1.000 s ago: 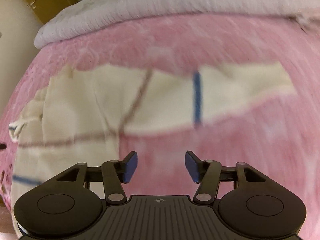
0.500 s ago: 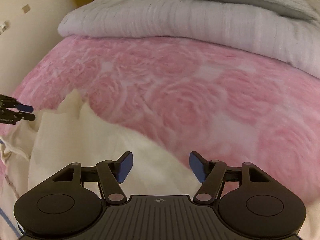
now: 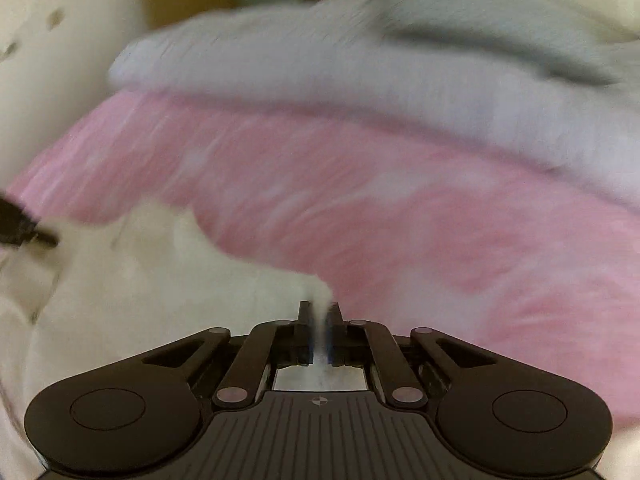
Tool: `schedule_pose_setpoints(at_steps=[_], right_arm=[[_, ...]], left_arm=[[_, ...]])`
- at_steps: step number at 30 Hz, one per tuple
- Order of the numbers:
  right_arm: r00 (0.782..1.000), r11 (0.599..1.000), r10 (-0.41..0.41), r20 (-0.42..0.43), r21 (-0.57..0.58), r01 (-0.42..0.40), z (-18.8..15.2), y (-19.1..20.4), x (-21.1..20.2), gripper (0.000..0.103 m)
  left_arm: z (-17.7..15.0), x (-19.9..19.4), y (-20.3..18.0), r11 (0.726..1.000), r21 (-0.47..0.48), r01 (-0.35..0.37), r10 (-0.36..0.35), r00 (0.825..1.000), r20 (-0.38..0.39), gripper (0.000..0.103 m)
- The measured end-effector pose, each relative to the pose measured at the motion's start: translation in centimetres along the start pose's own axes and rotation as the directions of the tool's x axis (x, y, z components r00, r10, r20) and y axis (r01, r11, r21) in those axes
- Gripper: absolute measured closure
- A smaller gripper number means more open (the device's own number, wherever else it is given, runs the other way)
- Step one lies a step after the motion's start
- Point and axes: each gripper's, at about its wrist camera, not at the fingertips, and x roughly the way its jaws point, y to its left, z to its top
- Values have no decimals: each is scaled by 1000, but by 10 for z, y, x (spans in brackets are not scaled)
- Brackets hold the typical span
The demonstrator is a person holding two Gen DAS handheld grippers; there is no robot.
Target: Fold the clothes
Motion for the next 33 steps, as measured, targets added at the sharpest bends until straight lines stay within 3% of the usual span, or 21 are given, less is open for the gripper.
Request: schedule_pose_setpoints(at_steps=[4, 7, 9, 12, 14, 15, 16, 20, 23, 26, 28, 31, 33], right_arm=[[990, 993, -116, 81, -2, 116, 17, -34, -38, 100], [970, 977, -210, 120, 68, 203, 36, -66, -53, 99], [958, 959, -269, 100, 124, 256, 48, -88, -44, 98], [945, 901, -327, -10, 297, 315, 52, -127, -25, 83], [939, 847, -343, 17, 438, 301, 38, -146, -38, 73], [941, 810, -336, 25, 518, 275, 24, -156, -50, 62], [940, 766, -342, 17, 585, 268, 4, -165, -61, 59], [927, 559, -374, -34, 789, 254, -80, -193, -111, 58], [905, 411, -421, -64, 876, 253, -145, -205, -155, 53], [900, 281, -429, -81, 935, 218, -191, -221, -177, 48], [904, 245, -426, -34, 958, 151, -206, -236, -183, 48], [925, 258, -378, 26, 963, 79, -207, -257, -162, 48], [927, 270, -373, 47, 961, 59, -206, -266, -147, 48]], left_arm=[[59, 0, -17, 999, -20, 45, -43, 993, 109, 91], [105, 19, -40, 999, -35, 40, -35, 987, 155, 84], [132, 40, -52, 996, -71, -58, 68, 986, 154, 82], [122, 43, -51, 990, -126, -61, 77, 990, 122, 79], [115, 44, -50, 985, -162, -61, 78, 992, 101, 77], [111, 45, -50, 982, -180, -61, 78, 993, 90, 77], [108, 45, -50, 978, -199, -62, 78, 994, 79, 77], [38, 22, -57, 971, -239, -34, 30, 999, -17, 77], [-8, 4, -62, 935, -354, 15, -40, 997, -65, 78], [-40, -12, -70, 888, -459, 36, -81, 994, -78, 78], [-54, -21, -76, 861, -507, 41, -93, 993, -78, 78], [-59, -32, -84, 843, -536, 51, -103, 992, -68, 78], [-58, -39, -92, 843, -536, 48, -96, 994, -61, 78]])
